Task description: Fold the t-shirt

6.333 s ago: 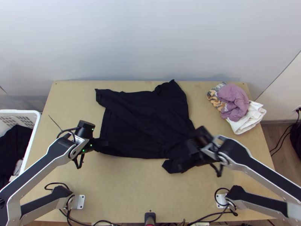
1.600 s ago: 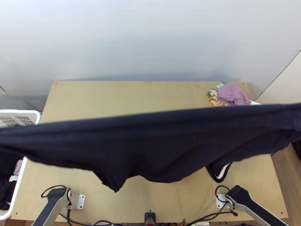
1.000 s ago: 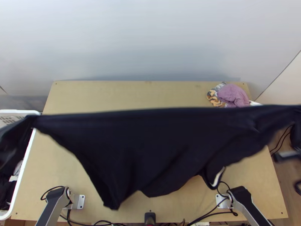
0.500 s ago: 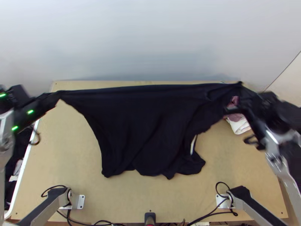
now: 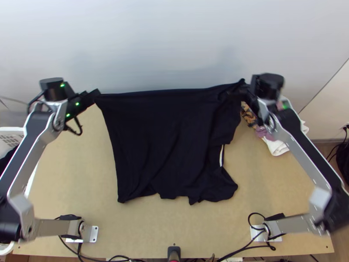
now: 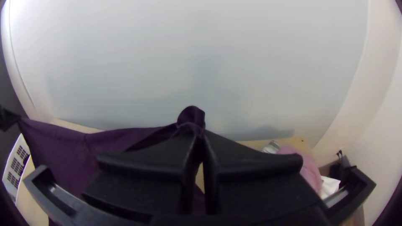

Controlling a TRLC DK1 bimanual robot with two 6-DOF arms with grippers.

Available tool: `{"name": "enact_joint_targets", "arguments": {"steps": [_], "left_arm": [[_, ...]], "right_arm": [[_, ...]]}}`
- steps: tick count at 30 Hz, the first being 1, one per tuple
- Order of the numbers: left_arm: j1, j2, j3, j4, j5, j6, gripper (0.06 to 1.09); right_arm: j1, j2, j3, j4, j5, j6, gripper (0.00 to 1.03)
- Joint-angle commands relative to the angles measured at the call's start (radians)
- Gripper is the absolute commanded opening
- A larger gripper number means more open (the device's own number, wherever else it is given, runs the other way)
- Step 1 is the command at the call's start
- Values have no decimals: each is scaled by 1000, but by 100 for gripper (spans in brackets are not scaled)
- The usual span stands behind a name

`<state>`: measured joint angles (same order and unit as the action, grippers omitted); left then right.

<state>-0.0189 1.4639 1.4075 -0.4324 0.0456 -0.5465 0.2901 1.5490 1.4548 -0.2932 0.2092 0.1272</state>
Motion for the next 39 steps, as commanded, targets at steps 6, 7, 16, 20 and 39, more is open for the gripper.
{"name": "enact_joint_targets", "arguments": {"steps": [6, 7, 16, 20, 39], "left_arm": [[4, 312, 199, 92, -59, 3, 9], [5, 337, 222, 92, -59, 3, 9], [30, 481, 326, 119, -59, 28, 9], [33, 478, 300, 119, -58, 28, 9], [10, 21, -312, 167, 50, 34, 9]], "right_arm": [[-14, 404, 346, -78, 2, 121, 3], [-14, 428, 375, -86, 4, 124, 3], [-14, 591, 558, -127, 35, 140, 3], [-12, 605, 567, -169, 33, 169, 3], [38, 232, 30, -247, -83, 215, 3]]}}
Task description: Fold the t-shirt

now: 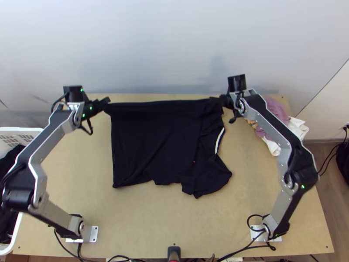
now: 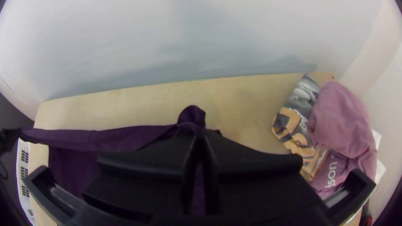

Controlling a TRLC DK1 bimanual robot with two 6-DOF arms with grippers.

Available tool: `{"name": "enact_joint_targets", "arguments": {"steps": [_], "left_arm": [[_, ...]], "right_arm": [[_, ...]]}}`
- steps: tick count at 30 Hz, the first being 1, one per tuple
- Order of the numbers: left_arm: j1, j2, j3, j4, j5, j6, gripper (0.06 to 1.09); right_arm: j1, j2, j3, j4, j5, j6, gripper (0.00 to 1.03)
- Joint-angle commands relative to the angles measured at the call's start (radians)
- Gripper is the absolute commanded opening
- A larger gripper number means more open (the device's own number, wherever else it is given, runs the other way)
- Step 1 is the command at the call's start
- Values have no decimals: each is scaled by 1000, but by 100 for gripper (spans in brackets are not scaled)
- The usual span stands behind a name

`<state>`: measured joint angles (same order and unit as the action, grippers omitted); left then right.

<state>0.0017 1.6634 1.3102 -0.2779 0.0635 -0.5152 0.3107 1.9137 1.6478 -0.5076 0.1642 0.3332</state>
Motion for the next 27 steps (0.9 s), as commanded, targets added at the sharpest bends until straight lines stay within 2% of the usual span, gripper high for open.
{"name": "enact_joint_targets", "arguments": {"steps": [1, 11, 27], "left_arm": [[-12, -214, -246, 13, 41, 3, 10], [-39, -432, -483, 2, 52, 35, 9], [-45, -482, -643, 14, 52, 63, 10]], "right_arm": [[19, -156, -191, -32, -46, 12, 3], [36, -334, -425, -77, -118, 24, 3], [100, -360, -589, -85, -153, 29, 3]]}}
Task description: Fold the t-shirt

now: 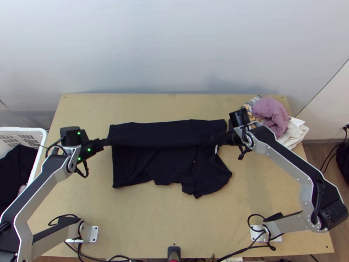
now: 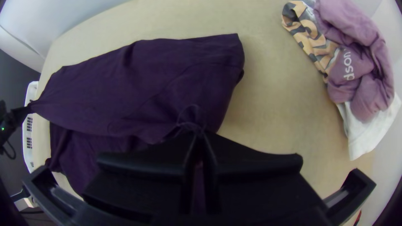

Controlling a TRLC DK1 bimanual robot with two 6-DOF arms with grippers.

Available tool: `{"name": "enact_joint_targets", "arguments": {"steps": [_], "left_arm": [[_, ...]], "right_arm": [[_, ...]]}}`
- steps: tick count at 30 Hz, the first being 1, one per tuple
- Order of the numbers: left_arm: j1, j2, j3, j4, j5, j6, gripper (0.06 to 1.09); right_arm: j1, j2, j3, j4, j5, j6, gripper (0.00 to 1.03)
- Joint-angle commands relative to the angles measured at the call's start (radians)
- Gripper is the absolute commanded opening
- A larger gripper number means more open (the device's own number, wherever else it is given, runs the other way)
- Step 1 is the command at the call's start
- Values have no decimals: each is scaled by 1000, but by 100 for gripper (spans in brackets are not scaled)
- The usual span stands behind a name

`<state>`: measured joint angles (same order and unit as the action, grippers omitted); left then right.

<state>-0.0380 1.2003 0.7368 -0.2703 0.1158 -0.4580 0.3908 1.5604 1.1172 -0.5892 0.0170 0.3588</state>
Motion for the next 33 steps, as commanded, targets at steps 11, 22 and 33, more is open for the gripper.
{"name": "enact_joint_targets", "arguments": {"steps": [11, 22, 33], "left_arm": [[-22, -70, -93, -41, 5, -42, 103], [-138, -286, -60, -325, 31, -39, 103], [-321, -326, -97, -408, 21, -44, 100]], "right_arm": [[20, -46, -46, -41, 1, 6, 92], [8, -195, 41, -205, -52, 63, 99], [51, -362, -11, -227, -51, 5, 97]]}}
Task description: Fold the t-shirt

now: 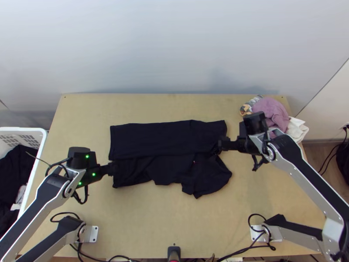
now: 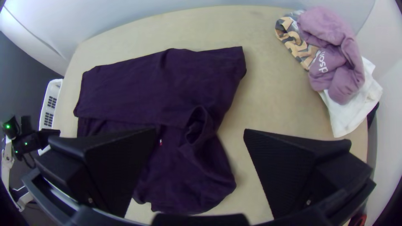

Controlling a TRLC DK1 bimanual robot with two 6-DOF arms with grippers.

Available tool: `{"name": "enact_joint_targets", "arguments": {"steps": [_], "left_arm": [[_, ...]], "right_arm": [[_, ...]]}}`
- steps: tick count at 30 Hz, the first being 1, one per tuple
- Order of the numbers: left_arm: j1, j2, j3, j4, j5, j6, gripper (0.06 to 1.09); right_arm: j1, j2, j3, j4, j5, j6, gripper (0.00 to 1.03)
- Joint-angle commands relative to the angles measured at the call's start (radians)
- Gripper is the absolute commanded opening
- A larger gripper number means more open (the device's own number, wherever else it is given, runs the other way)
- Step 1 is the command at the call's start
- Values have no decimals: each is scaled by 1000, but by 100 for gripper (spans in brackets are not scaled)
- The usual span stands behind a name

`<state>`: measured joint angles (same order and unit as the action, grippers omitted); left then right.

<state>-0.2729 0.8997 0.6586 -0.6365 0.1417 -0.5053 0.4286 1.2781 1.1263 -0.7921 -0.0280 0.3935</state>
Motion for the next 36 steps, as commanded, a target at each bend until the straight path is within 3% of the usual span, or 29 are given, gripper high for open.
{"name": "enact_joint_targets", "arguments": {"steps": [1, 16, 21, 25, 29, 36], "left_arm": [[-100, -22, -25, -45, -5, 8, 100], [-193, 68, -88, 0, -53, 51, 95], [-189, 91, -109, 52, -67, 54, 75], [-186, 100, -142, 100, -68, 54, 43], [-164, 102, -152, 116, -71, 54, 9], [-3, 47, -126, 116, -74, 100, 10]], "right_arm": [[13, -88, -31, -24, -6, -33, 97], [22, -97, -105, -48, -6, -33, 97], [27, -99, -114, -52, -6, -35, 97], [41, -97, -120, -78, -12, -35, 97], [94, -91, -149, -119, -98, -56, 97], [191, -80, -270, -122, -165, -67, 97]]}}
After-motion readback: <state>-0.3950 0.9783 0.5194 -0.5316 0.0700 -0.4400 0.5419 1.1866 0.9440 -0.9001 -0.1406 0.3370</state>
